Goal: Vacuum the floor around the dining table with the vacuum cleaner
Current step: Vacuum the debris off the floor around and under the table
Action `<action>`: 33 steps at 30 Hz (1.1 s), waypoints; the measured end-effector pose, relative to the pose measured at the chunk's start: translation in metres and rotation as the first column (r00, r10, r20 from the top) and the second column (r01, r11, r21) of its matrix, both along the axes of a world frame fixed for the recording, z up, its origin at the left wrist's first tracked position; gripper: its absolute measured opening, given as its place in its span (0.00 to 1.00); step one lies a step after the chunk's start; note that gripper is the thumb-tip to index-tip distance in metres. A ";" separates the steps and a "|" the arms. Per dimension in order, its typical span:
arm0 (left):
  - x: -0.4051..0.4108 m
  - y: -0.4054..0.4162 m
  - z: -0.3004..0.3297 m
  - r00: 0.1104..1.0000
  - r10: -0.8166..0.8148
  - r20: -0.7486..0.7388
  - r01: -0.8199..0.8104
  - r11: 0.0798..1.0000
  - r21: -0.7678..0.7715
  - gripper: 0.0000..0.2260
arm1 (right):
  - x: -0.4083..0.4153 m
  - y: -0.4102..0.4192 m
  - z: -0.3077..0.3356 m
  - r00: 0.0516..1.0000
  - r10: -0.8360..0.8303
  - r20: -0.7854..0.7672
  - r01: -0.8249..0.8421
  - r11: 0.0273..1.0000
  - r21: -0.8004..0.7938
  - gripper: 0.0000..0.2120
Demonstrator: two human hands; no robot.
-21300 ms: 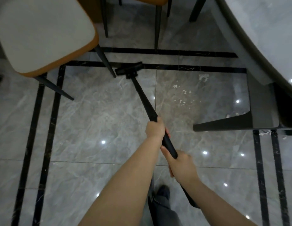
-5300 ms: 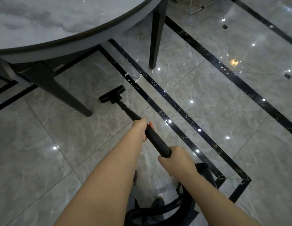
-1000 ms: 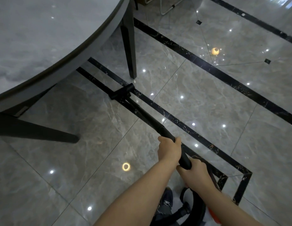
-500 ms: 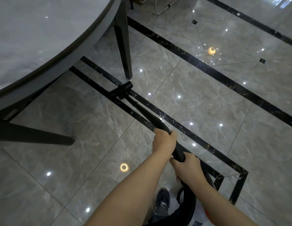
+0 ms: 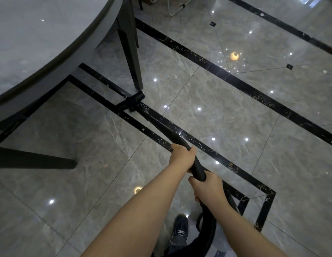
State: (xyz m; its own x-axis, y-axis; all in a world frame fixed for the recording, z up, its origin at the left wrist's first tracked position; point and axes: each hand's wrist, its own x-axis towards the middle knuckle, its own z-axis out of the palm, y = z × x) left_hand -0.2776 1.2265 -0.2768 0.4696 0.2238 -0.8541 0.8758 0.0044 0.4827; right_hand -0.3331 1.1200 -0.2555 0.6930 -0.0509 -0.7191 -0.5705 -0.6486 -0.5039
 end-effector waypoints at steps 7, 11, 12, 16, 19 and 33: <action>-0.016 -0.030 -0.006 0.989 -0.145 0.022 0.145 0.989 -0.007 0.26 | -0.024 -0.022 0.003 0.998 -0.055 0.015 0.055 0.998 -0.029 0.06; -0.005 -0.027 -0.007 0.987 -0.160 0.013 0.160 0.987 0.002 0.28 | -0.018 -0.019 0.002 0.995 -0.093 0.024 0.093 0.996 -0.008 0.08; -0.002 -0.026 -0.007 0.990 -0.143 0.013 0.144 0.989 -0.019 0.28 | -0.018 -0.019 0.002 0.994 -0.102 0.031 0.102 0.995 -0.002 0.08; -0.003 -0.041 -0.002 0.985 -0.169 -0.014 0.167 0.981 -0.102 0.28 | -0.026 -0.031 0.007 0.987 -0.157 0.017 0.157 0.987 -0.011 0.08; -0.004 -0.059 0.000 0.968 -0.250 -0.015 0.246 0.961 -0.124 0.29 | -0.031 -0.043 0.012 0.979 -0.204 -0.012 0.203 0.978 -0.045 0.08; 0.082 -0.035 0.009 0.986 0.066 0.156 -0.016 0.953 -0.301 0.29 | 0.100 -0.031 0.021 0.995 -0.075 0.071 0.077 0.997 -0.018 0.07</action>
State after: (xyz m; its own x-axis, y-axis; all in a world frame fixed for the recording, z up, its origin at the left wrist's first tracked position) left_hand -0.1955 1.1919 -0.2679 0.6030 -0.0071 -0.7977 0.7818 0.2040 0.5892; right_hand -0.2327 1.0890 -0.2345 0.7352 -0.1196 -0.6672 -0.5823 -0.6152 -0.5315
